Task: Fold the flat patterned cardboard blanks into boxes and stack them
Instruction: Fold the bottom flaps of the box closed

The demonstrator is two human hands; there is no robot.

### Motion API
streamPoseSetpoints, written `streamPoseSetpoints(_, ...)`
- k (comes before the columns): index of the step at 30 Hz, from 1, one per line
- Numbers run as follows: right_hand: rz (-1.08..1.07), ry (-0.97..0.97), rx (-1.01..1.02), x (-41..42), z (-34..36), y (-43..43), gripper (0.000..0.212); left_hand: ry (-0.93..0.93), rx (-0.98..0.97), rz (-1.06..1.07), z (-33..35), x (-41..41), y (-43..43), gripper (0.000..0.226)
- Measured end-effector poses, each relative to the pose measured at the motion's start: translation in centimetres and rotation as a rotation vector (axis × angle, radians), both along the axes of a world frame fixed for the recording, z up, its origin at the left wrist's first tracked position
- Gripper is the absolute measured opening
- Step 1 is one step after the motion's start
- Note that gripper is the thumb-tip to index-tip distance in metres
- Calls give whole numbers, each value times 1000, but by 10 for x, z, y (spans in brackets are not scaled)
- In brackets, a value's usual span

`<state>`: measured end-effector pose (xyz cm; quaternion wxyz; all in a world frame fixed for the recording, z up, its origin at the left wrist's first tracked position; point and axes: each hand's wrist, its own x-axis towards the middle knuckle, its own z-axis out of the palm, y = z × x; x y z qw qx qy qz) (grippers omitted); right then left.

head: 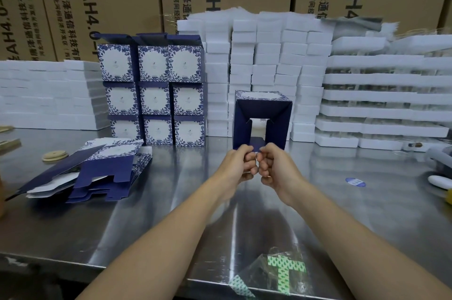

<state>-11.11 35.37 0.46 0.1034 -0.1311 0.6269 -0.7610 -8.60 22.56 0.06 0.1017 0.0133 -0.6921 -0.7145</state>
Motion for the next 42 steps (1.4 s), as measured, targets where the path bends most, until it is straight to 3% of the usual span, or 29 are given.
streamPoseSetpoints(12,-24,-22,34,0,-1,-2,28,-2,30,50,3,1,4,36)
streamPoseSetpoints(33,-296,24,118,-8,-2,0,21,-25,26,234,2,-2,-3,34)
streamPoseSetpoints(42,-263,27,94,-9,-2,4,14,6,51,228,5,-1,-7,29)
